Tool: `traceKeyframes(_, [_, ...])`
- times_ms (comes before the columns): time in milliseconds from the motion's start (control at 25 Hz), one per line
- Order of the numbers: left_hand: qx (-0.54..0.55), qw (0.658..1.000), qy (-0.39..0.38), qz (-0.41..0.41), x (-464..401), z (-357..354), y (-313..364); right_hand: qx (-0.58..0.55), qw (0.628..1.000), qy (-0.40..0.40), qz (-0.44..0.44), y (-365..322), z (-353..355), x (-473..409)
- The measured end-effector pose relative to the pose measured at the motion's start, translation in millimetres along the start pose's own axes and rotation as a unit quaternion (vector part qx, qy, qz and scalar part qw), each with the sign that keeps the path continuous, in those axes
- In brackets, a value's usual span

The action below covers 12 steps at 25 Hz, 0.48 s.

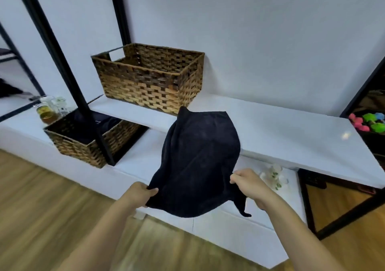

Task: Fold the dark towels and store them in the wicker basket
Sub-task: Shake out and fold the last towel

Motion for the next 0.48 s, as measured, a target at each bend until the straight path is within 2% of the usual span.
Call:
traceKeyframes(80, [0.004, 0.999, 0.02, 0.04, 19, -4, -47, 0.023, 0.999, -0.049, 0.0, 21, -20, 2])
traceKeyframes(160, [0.039, 0.995, 0.077, 0.054, 38, 11, -74, -0.001, 0.997, -0.082, -0.001, 32, -41, 8])
traceKeyframes(360, [0.206, 0.948, 0.238, 0.042, 98, 77, -82, -0.121, 0.989, -0.065, 0.062, 9, -63, 8])
traceKeyframes(440, [0.155, 0.948, 0.276, 0.041, 116, 103, -73, -0.14, 0.981, -0.077, 0.107, -11, -70, 17])
traceKeyframes(480, [0.077, 0.953, 0.29, 0.053, 126, 114, -65, -0.143, 0.977, -0.086, 0.132, -23, -74, 23])
Point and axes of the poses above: each hand's wrist, its own x-axis away from the middle knuckle, its own z-axis out of the back of the hand, y = z × x, the point moved 8 cm from there along -x, towards the middle knuckle, and after that the axes turned 14 degrees about -x, right-handed, at the moved point
